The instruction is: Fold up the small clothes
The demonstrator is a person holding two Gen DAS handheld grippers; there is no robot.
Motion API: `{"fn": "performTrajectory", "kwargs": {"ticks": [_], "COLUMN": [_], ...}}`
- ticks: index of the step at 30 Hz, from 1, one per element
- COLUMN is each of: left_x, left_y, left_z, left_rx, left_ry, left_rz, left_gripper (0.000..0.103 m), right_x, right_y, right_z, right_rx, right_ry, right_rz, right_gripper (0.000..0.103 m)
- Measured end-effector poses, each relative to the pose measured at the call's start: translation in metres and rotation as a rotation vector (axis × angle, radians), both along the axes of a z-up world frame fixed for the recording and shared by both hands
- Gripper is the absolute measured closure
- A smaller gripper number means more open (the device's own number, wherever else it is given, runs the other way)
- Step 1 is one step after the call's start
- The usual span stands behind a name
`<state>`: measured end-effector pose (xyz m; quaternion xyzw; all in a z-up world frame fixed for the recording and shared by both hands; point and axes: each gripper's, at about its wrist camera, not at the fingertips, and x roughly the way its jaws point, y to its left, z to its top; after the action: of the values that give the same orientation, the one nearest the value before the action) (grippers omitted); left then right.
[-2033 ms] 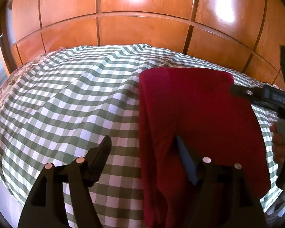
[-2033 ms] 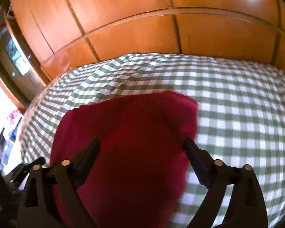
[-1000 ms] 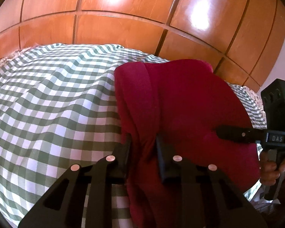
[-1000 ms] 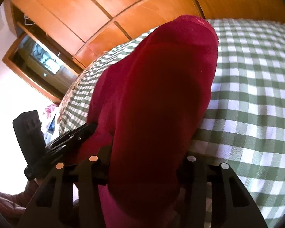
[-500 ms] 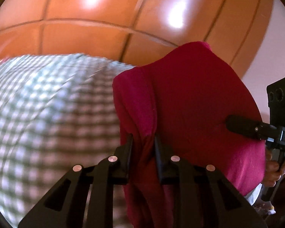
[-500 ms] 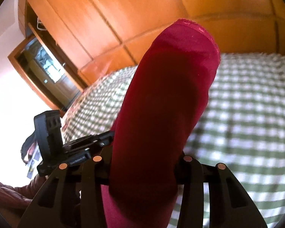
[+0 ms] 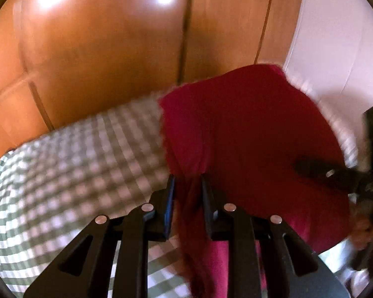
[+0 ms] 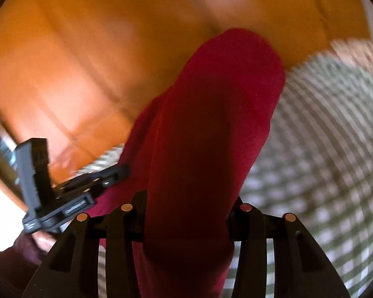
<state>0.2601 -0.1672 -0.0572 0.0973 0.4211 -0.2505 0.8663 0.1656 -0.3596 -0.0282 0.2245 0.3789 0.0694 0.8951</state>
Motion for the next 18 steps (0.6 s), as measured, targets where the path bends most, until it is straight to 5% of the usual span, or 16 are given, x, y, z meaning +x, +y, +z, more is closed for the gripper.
{"fn": "performTrajectory", "kwargs": {"ticks": [2,5,10,15,18], "left_x": [-0.005,-0.011,-0.010,-0.010,-0.008], "left_y": [-0.016,-0.020,0.004,-0.003,-0.007], "left_z": [-0.025,-0.020,-0.007,-0.019,-0.022], "left_rx": [0.066,0.079,-0.004,-0.015,0.012], "left_ry": [-0.045,-0.076,-0.036,-0.028,-0.052], "left_rz": [-0.015,0.001,0.052,0.100,0.118], "left_gripper": [0.087,0.087,0.086,0.077,0.068], "right_x": [0.002,-0.013,-0.019,-0.030,-0.010], "right_y": [-0.018,-0.032,-0.039,-0.016,-0.004], "right_z": [-0.045,-0.064,-0.033,0.018,0.009], "right_rx": [-0.029,0.050,-0.059,-0.227,-0.310], "right_ry": [0.125,0.099,0.091,-0.042,0.019], "right_rz": [-0.058,-0.084,-0.110,-0.154,-0.170], "right_gripper": [0.055,0.046,0.038,0.040,0.040]}}
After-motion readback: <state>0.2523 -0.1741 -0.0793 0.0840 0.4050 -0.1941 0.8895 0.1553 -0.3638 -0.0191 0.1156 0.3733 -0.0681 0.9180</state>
